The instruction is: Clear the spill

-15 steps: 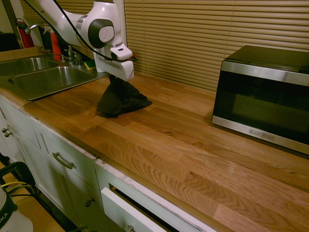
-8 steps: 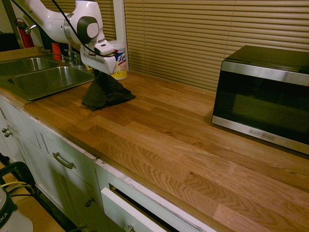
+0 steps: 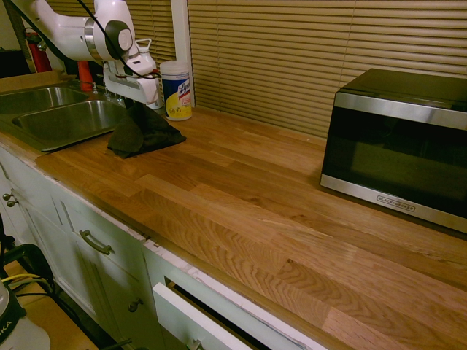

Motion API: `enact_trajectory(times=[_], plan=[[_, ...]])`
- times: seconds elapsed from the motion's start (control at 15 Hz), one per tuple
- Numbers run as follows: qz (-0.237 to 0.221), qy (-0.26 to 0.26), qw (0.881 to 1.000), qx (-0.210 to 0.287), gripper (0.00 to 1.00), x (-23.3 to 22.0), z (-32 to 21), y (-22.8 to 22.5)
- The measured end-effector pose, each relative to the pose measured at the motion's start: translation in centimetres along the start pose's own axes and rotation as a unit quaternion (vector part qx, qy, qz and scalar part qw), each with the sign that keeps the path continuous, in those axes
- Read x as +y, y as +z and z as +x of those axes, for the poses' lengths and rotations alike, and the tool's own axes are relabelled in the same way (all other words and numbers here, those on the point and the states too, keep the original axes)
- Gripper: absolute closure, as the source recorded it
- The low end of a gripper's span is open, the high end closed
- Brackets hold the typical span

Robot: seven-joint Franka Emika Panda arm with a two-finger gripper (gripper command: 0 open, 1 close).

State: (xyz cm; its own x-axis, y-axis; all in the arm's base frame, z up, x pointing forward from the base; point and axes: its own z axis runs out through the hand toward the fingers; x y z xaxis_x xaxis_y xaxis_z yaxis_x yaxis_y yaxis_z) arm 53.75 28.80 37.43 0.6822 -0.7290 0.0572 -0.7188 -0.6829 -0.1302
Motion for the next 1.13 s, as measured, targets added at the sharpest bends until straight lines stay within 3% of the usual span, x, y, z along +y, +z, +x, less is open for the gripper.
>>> enact_trajectory(times=[0.67, 1.13], plan=[[-0.016, 0.002, 1.000, 0.006, 0.00, -1.6, -0.9, 0.4], [-0.001, 0.013, 0.999, 0.031, 0.00, -1.4, -2.2, -6.8]])
